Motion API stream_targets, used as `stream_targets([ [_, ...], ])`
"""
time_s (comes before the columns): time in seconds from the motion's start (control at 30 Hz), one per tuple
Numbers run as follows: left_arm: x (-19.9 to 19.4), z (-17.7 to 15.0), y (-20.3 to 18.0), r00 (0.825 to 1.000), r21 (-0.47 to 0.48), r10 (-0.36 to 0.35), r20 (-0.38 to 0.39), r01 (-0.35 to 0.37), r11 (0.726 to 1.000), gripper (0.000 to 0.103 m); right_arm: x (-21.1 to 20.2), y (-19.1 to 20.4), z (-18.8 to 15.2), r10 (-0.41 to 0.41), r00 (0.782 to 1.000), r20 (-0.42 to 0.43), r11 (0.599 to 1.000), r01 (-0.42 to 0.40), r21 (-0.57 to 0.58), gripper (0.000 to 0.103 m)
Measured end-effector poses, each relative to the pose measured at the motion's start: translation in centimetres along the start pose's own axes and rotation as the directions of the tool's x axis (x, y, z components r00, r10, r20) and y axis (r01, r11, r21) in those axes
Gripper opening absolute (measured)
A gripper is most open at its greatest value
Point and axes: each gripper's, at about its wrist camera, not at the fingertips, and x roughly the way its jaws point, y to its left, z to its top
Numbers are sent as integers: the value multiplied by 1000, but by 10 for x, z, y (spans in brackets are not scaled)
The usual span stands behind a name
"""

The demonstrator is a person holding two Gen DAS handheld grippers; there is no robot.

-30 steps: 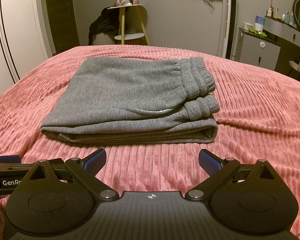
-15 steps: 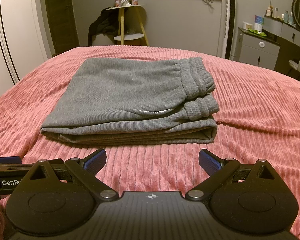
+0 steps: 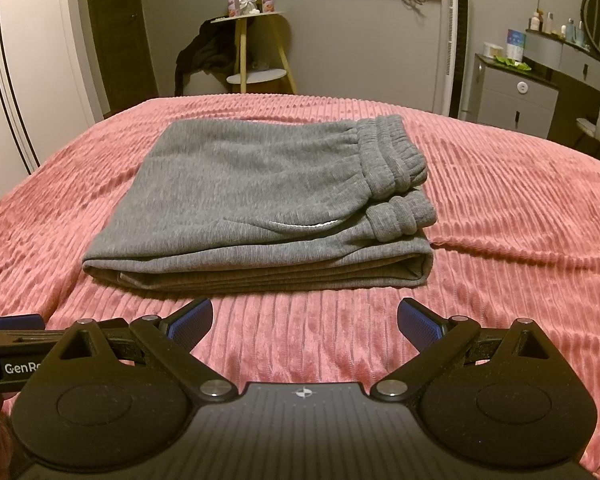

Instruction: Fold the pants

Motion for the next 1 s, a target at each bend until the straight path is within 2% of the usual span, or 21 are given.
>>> stream_targets([
  [0.77,0,1,-1,1000,25,-4,0,4,1000,103,-2,-1,0,-11,1000,13,1000,10,19,99],
  [1.0,-4,1,2,999,20,-26,37,25,999,103,-3,-1,0,-6,1000,17,999,6,34,99],
])
